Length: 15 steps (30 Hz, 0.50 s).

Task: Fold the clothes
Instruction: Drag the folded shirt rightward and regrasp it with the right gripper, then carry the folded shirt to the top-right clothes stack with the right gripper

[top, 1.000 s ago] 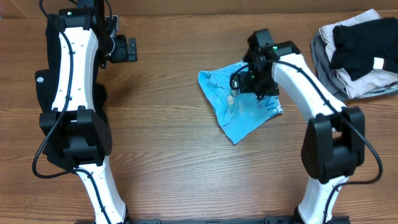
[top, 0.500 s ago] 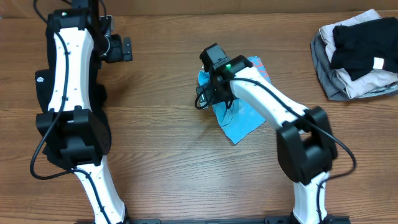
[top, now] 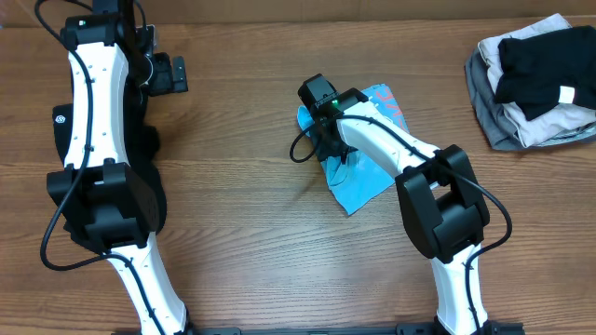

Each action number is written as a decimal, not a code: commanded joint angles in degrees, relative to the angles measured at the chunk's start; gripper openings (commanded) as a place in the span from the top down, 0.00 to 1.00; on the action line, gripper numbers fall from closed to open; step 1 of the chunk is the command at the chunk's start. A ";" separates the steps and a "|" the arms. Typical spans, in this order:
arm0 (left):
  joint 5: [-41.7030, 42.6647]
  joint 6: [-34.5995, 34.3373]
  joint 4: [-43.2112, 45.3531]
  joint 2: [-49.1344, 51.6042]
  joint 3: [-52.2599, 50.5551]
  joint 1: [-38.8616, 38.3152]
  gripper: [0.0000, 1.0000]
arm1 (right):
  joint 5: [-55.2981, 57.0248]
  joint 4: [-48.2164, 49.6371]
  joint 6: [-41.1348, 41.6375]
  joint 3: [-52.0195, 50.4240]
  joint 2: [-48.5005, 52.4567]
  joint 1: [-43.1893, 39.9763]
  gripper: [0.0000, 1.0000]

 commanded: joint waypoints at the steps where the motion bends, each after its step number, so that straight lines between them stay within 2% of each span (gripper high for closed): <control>1: -0.28 -0.37 -0.22 -0.57 1.18 -0.07 0.00 | -1.75 -0.09 2.03 -1.84 4.44 -0.20 0.61; 5: -0.26 -0.39 -0.20 -0.57 1.18 -0.07 0.00 | -0.37 -0.59 4.11 -1.97 4.33 -0.83 0.96; 10: -0.26 -0.39 -0.20 -0.57 1.18 -0.07 0.00 | 3.02 -5.66 4.98 1.42 2.38 -2.45 0.96; 15: -0.26 -0.57 -0.11 -0.57 1.18 -0.07 0.00 | 5.09 -14.62 4.68 10.05 -2.12 -5.90 0.96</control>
